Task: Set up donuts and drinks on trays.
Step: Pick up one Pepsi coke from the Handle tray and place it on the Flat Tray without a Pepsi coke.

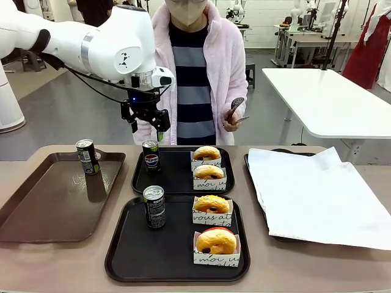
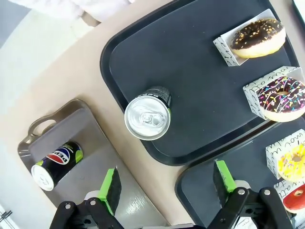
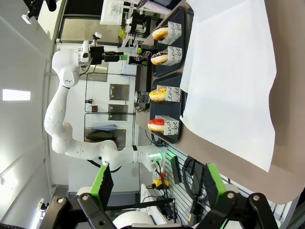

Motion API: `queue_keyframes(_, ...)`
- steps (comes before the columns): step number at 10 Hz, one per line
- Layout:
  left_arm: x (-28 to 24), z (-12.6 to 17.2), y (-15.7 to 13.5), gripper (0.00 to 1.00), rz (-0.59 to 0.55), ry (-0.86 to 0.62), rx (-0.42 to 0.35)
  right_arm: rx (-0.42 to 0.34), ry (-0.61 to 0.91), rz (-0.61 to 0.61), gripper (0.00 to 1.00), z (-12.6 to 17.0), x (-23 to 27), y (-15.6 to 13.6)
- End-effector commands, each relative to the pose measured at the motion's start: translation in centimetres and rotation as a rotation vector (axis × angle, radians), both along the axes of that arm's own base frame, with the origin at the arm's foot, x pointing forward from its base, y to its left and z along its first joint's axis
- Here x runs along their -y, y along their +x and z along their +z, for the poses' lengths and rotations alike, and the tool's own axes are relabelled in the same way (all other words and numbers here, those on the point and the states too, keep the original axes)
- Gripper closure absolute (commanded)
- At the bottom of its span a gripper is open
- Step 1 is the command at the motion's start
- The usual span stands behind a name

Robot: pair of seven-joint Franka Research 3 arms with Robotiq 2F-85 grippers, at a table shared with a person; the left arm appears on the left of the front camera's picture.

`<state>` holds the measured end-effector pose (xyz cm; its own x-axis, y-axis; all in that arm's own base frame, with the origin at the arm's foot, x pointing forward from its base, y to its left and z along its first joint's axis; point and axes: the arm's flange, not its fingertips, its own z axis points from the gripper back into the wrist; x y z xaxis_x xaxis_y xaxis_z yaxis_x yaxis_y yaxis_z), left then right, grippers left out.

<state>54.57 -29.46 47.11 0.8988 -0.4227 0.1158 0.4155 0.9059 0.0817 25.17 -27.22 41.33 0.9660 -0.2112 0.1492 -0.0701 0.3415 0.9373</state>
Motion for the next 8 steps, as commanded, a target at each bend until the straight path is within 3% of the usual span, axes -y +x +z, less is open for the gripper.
queue_keyframes(1, 0.2, -0.3, 0.5, 0.00, -0.005, 0.010, 0.005, 0.017, 0.011, 0.000, 0.00, 0.0, 0.1, 0.0)
queue_keyframes(6, 0.1, -0.5, 0.3, 0.00, -0.001, 0.001, -0.006, 0.017, 0.011, 0.000, 0.00, 0.0, 0.1, 0.0)
queue_keyframes(8, -5.5, 1.9, -1.9, 0.00, 0.130, -0.037, -0.027, 0.017, 0.011, 0.000, 0.00, 0.0, 0.1, 0.0)
